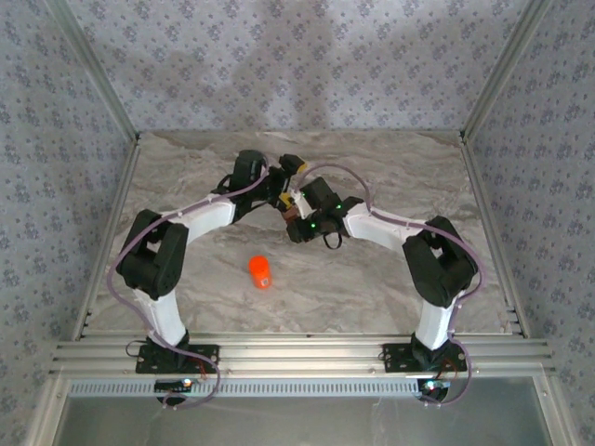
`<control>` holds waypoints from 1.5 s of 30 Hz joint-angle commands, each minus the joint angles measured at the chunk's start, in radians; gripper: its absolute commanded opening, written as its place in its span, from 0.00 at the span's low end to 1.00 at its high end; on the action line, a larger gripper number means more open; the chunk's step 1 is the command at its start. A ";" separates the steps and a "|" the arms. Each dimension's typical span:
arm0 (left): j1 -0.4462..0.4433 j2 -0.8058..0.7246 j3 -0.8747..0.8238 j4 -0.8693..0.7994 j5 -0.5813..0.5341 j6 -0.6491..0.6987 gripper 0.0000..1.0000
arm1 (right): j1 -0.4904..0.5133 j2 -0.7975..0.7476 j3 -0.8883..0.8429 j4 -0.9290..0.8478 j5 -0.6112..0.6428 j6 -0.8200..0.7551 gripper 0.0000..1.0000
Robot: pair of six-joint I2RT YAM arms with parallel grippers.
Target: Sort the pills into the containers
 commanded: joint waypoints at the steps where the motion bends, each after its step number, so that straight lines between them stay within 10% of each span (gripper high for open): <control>1: 0.001 0.001 0.024 0.024 0.005 0.007 1.00 | -0.011 0.032 -0.015 0.004 -0.019 -0.031 0.28; 18: 0.147 -0.184 -0.064 -0.098 -0.051 0.093 1.00 | 0.004 0.120 -0.011 -0.114 0.070 -0.229 0.35; 28: 0.160 -0.224 -0.085 -0.116 -0.049 0.109 1.00 | 0.010 0.112 -0.013 -0.161 0.215 -0.240 0.77; 45: 0.167 -0.273 -0.075 -0.186 -0.043 0.183 1.00 | -0.085 0.079 -0.015 -0.214 0.349 -0.156 0.78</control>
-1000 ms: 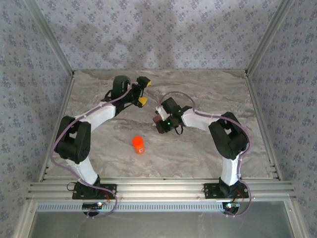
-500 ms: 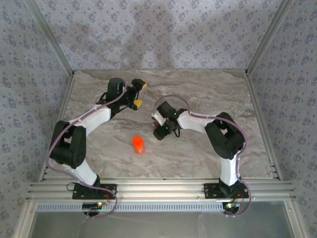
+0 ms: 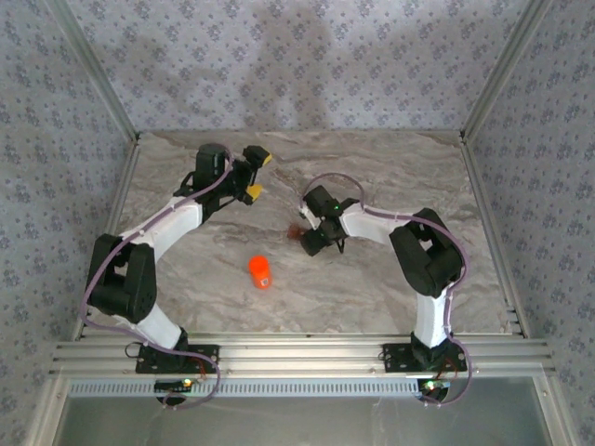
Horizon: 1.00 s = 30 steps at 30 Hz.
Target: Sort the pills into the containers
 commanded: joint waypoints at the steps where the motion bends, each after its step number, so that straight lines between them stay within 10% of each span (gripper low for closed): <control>1: 0.003 -0.043 0.017 -0.032 -0.002 0.047 1.00 | -0.048 -0.013 -0.007 -0.067 0.090 0.034 0.78; 14: 0.003 -0.072 0.134 -0.370 0.042 0.470 1.00 | -0.113 -0.150 0.029 -0.135 -0.203 0.230 0.76; 22: 0.004 -0.017 0.241 -0.558 0.018 0.650 1.00 | -0.102 -0.121 0.023 -0.005 -0.400 0.380 0.30; 30: -0.043 0.035 0.334 -0.702 0.040 0.810 0.99 | -0.133 -0.083 0.011 0.038 -0.388 0.412 0.20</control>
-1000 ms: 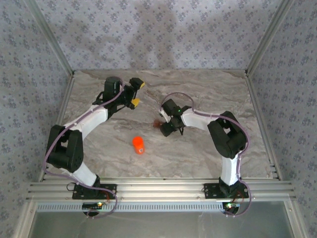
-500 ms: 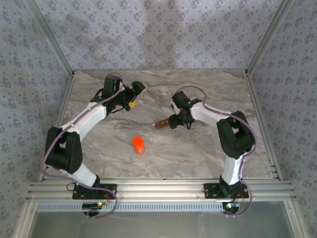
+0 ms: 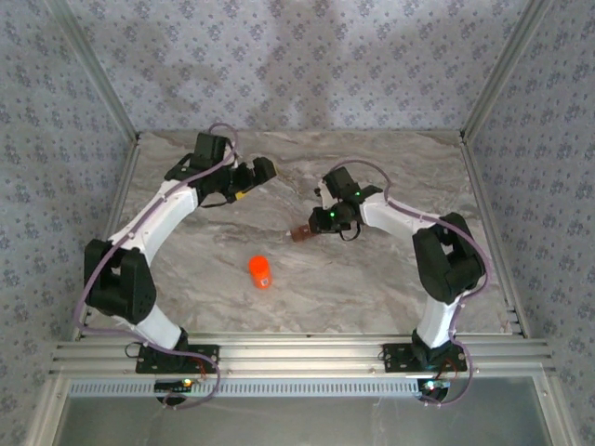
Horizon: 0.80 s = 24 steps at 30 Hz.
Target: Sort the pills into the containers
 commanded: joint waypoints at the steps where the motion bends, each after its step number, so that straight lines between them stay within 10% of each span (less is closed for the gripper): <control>1: -0.043 0.042 0.085 -0.121 0.033 0.120 0.99 | -0.029 0.026 -0.006 0.035 -0.027 0.037 0.18; 24: -0.284 0.079 -0.170 0.407 0.039 -0.568 1.00 | -0.064 0.133 -0.085 0.245 -0.103 0.156 0.16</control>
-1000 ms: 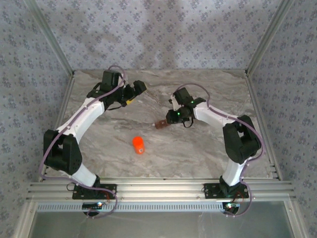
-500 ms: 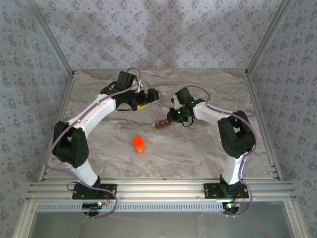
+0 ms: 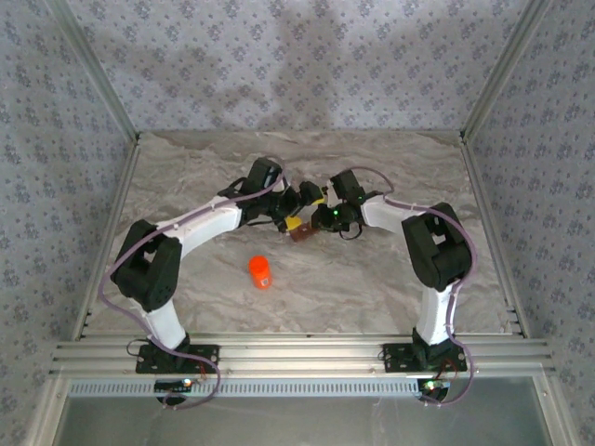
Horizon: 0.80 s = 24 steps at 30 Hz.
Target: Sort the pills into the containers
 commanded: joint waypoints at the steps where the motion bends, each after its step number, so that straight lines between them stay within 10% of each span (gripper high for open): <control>1: -0.020 -0.067 -0.035 0.062 -0.049 -0.099 1.00 | -0.004 0.033 -0.023 0.009 -0.010 0.022 0.16; 24: -0.031 -0.017 -0.063 0.046 -0.080 -0.098 1.00 | -0.003 0.048 -0.028 0.020 -0.011 0.035 0.16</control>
